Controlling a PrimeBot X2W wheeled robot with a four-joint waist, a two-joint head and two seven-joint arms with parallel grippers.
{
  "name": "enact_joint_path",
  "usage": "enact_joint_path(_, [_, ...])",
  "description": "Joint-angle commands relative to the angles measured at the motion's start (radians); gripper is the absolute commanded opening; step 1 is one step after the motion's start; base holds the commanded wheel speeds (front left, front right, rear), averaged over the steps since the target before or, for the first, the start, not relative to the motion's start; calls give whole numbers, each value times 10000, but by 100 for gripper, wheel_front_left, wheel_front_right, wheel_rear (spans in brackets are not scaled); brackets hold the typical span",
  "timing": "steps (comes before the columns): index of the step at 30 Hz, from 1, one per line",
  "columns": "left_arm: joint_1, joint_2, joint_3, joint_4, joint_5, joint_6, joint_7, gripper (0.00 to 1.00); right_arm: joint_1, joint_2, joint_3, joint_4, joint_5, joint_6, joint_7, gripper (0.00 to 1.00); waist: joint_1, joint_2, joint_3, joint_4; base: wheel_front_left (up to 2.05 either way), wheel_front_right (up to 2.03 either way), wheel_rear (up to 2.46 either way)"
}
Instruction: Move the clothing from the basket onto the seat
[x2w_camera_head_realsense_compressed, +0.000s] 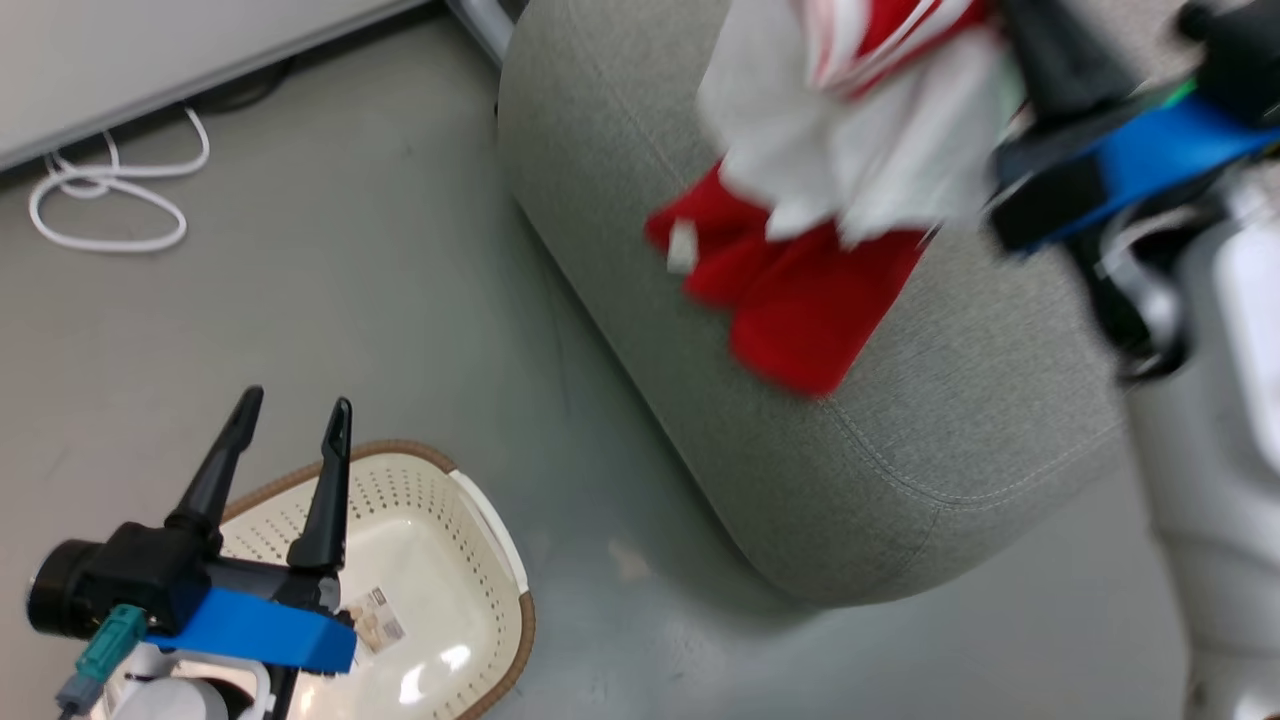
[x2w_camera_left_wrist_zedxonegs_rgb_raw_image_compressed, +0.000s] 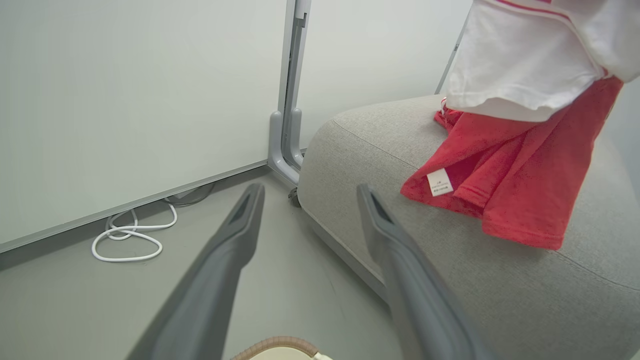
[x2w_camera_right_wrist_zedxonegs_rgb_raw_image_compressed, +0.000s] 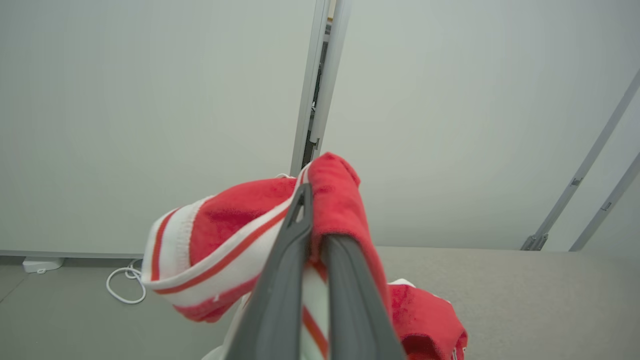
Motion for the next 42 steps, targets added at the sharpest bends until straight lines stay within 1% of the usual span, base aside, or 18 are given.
enact_joint_path(1, [-221,126,16,-192,76,60,45,100,-596,-216,-322,-179,138,1,139,0,-1,0,675,228,0,0,0])
enact_joint_path(5, [-515,411,40,-848,285,85,306,100,-2086,-909,-1542,-514,310,1,833,0,-1,0,1550,363,0,0,0])
enact_joint_path(8, [-743,638,39,-1386,441,111,579,100,-3132,-1565,-2434,-368,436,1,1231,0,-1,0,2198,498,0,0,0])
enact_joint_path(10, [-873,792,83,-1737,531,141,737,100,-3742,-1928,-2965,-184,429,1,1326,0,-1,0,2594,576,0,0,0])
enact_joint_path(14, [-1074,1078,199,-2412,696,198,965,100,-4507,-2200,-4138,412,433,1,1104,0,-1,0,3336,641,0,0,0])
enact_joint_path(18, [-1221,1262,184,-2942,861,240,1146,100,-4539,-2183,-4643,1457,108,3,793,0,-1,0,3965,667,0,0,0])
enact_joint_path(22, [-1342,1341,121,-3218,932,211,1240,100,-4077,-1916,-4839,2750,-194,1,284,0,-1,0,4394,736,0,0,0])
enact_joint_path(27, [-1354,1380,-13,-3222,946,154,1272,100,-3743,-1633,-4916,4460,-597,1,-241,0,-1,0,4528,863,0,0,0])
enact_joint_path(31, [-1390,1359,-65,-3127,881,136,1229,100,-3580,-1485,-4941,5575,-944,1,-499,0,-1,0,4483,957,0,0,0])
enact_joint_path(32, [-1406,1352,-69,-3085,871,138,1210,100,-3567,-1435,-4975,5818,-1010,1,-552,18,-1,0,4447,968,0,0,0])
enact_joint_path(33, [-1409,1344,-77,-3032,864,138,1184,100,-3552,-1401,-5002,6003,-1106,1,-631,78,-1,0,4392,976,0,0,0])
enact_joint_path(34, [-1414,1320,-89,-2983,848,139,1147,100,-3574,-1401,-5024,6134,-1202,1,-714,100,-1,0,4320,994,0,0,0])
enact_joint_path(38, [-1493,1138,-201,-2656,800,132,854,100,-3603,-1237,-5058,6567,-1509,1,-1096,100,-1,0,3899,1113,0,0,0])
enact_joint_path(42, [-1543,850,-373,-2094,655,102,474,100,-3174,-1116,-4809,6914,-1752,1,-1400,100,-1,0,3196,1265,0,0,0])
